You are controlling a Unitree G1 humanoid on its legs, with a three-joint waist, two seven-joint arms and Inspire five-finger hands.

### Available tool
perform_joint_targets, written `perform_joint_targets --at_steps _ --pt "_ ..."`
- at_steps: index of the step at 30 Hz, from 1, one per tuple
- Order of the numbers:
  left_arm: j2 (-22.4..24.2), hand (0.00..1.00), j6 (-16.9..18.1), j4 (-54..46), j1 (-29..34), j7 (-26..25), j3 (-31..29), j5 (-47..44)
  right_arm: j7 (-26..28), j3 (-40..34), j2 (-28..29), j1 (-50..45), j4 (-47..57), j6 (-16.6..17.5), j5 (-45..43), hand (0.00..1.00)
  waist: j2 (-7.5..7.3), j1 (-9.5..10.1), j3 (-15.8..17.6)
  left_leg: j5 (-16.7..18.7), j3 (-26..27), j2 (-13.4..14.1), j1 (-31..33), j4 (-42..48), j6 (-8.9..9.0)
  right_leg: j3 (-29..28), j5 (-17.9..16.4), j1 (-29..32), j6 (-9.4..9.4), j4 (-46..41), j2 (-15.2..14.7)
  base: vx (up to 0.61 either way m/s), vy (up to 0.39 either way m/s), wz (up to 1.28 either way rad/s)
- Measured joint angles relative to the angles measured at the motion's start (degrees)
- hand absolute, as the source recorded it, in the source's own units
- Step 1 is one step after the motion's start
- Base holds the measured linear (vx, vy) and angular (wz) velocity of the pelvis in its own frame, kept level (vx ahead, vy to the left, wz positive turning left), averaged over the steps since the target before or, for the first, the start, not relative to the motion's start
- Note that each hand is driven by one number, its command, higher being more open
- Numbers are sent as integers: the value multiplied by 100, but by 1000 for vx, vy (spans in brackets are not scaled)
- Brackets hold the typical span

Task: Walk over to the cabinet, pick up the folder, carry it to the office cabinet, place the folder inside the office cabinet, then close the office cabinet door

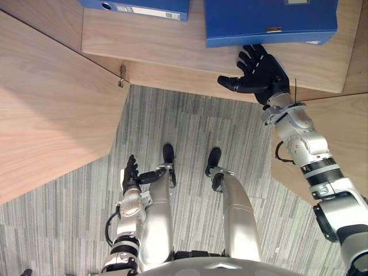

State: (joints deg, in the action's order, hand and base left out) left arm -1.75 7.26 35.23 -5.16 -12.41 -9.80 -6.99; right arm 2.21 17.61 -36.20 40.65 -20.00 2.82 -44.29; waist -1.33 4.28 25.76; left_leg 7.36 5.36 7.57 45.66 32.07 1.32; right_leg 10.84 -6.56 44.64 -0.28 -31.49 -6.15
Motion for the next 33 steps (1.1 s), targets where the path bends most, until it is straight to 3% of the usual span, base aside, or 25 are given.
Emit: perform_joint_targets --at_steps 12,19,20,23,28,33 --pt "-215 100 113 150 42 286 233 96 873 1119 -907 356 -62 48 811 100 -107 8 -63 -1 34 -1 -111 -88 -2 -9 18 -105 18 100 8 0 0 0" --pt "-242 100 136 219 41 305 262 98 887 1290 -934 304 43 112 1122 100 -118 15 -80 -1 46 0 -152 -115 -1 -14 18 -140 18 129 14 0 0 0" --pt "-242 100 136 220 41 305 262 98 878 1262 -920 254 97 114 1168 0 -117 18 -80 -1 46 0 -152 -120 -1 -14 18 -140 18 134 15 0 0 0" --pt "-237 100 136 224 33 299 262 98 737 783 -550 -347 594 127 1311 0 -117 41 -80 -2 47 0 -152 -147 -1 -13 19 -139 19 178 23 0 0 0" --pt "-196 100 135 220 -18 266 223 171 32 -245 606 -985 1364 318 1858 0 -117 35 -80 -2 59 -4 -145 -148 0 -47 21 -102 22 179 25 17 -6 -2" --pt "-161 100 136 209 -33 154 135 310 -532 -850 910 -1042 1778 515 3037 0 -115 38 -80 1 44 -4 -43 -64 -1 -52 20 -4 21 100 19 0 0 0"
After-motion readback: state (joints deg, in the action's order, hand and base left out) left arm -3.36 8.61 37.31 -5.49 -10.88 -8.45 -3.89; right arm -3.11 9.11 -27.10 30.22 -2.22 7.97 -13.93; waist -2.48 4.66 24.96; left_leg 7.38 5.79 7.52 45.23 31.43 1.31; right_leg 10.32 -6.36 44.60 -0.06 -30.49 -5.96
